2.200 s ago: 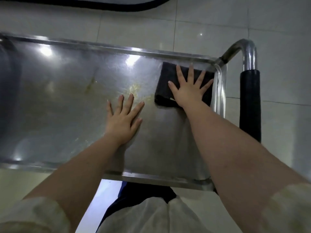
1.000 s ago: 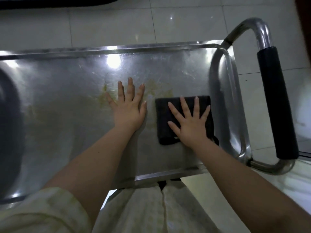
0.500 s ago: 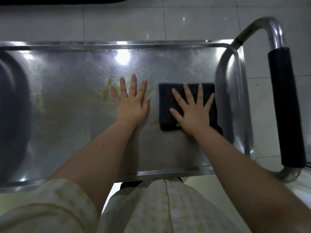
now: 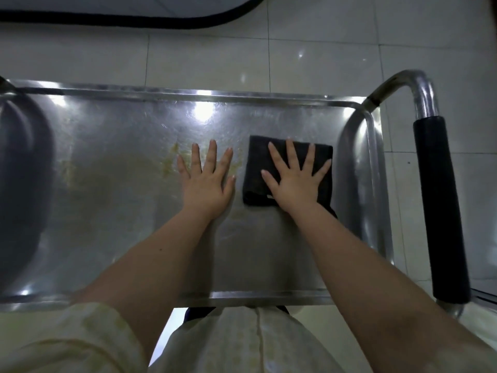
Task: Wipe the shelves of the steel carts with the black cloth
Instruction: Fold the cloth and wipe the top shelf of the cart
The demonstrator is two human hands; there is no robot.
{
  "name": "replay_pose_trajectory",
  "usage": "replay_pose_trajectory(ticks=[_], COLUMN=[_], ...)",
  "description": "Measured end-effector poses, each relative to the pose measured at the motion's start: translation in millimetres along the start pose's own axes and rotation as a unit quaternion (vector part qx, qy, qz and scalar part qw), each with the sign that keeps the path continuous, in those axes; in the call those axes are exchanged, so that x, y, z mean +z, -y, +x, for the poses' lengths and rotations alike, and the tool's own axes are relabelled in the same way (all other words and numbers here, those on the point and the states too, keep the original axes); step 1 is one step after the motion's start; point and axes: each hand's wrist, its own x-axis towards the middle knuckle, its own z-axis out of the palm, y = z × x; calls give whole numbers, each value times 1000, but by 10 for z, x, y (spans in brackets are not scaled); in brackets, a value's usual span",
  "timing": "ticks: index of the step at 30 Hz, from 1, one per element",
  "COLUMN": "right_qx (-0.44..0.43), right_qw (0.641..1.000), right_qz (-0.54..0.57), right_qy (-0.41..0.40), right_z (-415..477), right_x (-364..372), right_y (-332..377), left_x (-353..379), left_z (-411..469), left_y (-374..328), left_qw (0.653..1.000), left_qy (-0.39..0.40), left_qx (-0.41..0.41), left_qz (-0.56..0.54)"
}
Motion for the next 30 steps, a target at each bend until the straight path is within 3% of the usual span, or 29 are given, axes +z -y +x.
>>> replay_pose_trajectory(ticks=[3, 7, 10, 15, 19, 26, 30], right_qx=[-7, -31, -39, 51, 29, 35, 43], right_qw=[1000, 999, 999, 999, 999, 999, 998], right_qz=[14, 9, -11, -2, -32, -10, -15], right_qy=[3, -3, -6, 12, 7, 30, 37], right_z=[547, 651, 663, 635, 102, -1601, -1582], right_x=[-187, -243, -264, -359, -193, 452, 434], right_y=[326, 385, 47, -866, -1168, -1240, -1221], left_x=[-4, 6, 16, -11, -25, -51, -53], left_z=[-4, 2, -3, -1, -3, -18, -18], left_y=[-12, -9, -9, -14, -19, -35, -50], left_qw=[1000, 1000, 1000, 1000, 1000, 1000, 1000], left_qy=[-6, -7, -10, -8, -3, -8, -1], left_qx=[-7, -14, -12, -9, -12, -7, -10], left_qz=[8, 4, 3, -7, -6, -28, -13])
